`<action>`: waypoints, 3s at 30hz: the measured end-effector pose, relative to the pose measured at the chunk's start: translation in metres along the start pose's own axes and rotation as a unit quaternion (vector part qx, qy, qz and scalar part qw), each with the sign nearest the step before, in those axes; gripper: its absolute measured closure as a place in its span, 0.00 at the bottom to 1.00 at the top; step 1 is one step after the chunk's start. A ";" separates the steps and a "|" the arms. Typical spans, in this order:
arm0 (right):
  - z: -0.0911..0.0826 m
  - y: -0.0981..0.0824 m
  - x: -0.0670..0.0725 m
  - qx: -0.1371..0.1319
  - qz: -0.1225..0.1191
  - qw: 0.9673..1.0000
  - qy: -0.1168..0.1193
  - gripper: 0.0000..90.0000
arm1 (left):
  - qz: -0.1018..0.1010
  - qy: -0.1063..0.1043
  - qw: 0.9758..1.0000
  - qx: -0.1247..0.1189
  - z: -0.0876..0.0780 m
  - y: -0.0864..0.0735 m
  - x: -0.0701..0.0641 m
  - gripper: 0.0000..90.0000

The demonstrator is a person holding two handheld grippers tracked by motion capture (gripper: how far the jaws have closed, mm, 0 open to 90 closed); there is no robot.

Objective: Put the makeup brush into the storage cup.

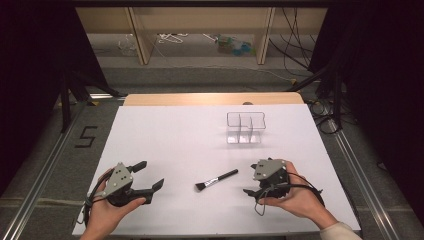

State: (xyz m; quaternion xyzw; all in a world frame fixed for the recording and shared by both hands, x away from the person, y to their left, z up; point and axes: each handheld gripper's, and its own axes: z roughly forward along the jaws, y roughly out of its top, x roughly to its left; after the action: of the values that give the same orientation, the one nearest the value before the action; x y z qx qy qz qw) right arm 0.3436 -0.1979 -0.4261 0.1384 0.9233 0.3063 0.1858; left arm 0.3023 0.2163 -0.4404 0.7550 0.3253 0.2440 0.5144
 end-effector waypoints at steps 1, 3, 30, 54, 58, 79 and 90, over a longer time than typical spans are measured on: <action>0.006 0.007 0.001 0.007 -0.013 1.000 0.012 0.26 | -0.004 -0.001 1.000 0.000 0.001 0.000 0.000 0.22; 0.012 0.014 0.002 0.013 -0.024 1.000 0.014 0.26 | -0.001 -0.002 1.000 0.000 0.001 0.000 -0.001 0.22; 0.071 0.057 -0.006 0.092 -0.086 0.988 0.085 0.29 | 0.004 -0.007 1.000 0.002 0.003 0.000 -0.002 0.22; 0.100 0.074 -0.010 0.138 -0.111 0.977 0.117 0.33 | 0.004 -0.009 1.000 0.002 0.003 -0.001 -0.002 0.23; 0.105 0.076 -0.010 0.148 -0.114 0.975 0.124 0.34 | 0.005 -0.009 1.000 0.002 0.003 -0.001 -0.002 0.23; 0.111 0.076 -0.011 0.191 -0.091 0.962 0.171 0.62 | 0.003 -0.008 1.000 0.003 0.002 -0.001 -0.002 0.23; 0.111 0.085 0.001 0.220 -0.125 0.950 0.184 0.88 | -0.002 -0.008 1.000 0.003 0.002 -0.001 -0.002 0.23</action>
State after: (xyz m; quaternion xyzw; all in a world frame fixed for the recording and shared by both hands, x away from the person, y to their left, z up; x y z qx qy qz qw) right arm 0.4028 -0.0746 -0.4566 0.0005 0.9958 0.0900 0.0140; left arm 0.3024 0.2138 -0.4426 0.7581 0.3234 0.2354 0.5151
